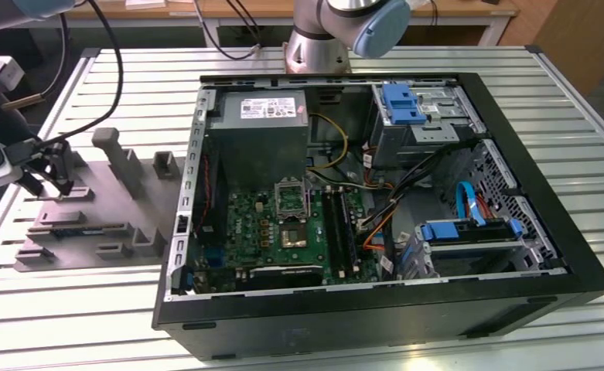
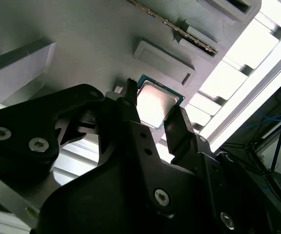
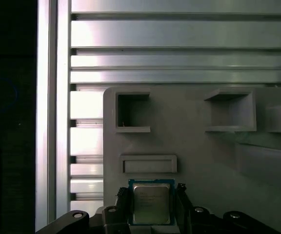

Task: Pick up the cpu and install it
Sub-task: 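Pick up the cpu and move it towards the insertion slot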

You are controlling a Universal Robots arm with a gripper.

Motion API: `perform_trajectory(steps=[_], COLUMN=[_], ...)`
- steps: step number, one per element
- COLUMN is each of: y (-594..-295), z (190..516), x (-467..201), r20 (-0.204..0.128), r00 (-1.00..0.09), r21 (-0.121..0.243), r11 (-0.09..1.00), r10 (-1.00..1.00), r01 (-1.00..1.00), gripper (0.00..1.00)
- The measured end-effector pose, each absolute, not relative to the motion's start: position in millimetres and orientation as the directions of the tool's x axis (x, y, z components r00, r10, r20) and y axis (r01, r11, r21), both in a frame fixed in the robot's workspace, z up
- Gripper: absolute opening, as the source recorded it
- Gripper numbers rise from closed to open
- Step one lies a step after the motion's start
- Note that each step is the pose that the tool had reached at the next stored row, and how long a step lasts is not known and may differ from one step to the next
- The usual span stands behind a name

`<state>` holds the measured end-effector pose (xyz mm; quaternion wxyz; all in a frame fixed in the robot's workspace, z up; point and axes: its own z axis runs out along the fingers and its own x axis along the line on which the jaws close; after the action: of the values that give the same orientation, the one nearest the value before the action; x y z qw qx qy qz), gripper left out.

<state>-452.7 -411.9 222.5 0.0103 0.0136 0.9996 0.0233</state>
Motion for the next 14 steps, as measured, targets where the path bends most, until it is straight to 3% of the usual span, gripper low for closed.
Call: perform_trajectory(steps=[14], y=[-411.9], z=[227.2], x=[-452.7], r20=[-0.02], r00=[-0.999], r21=[0.047], r11=[0.999], r10=[0.028], r01=[0.027], gripper=[0.47])
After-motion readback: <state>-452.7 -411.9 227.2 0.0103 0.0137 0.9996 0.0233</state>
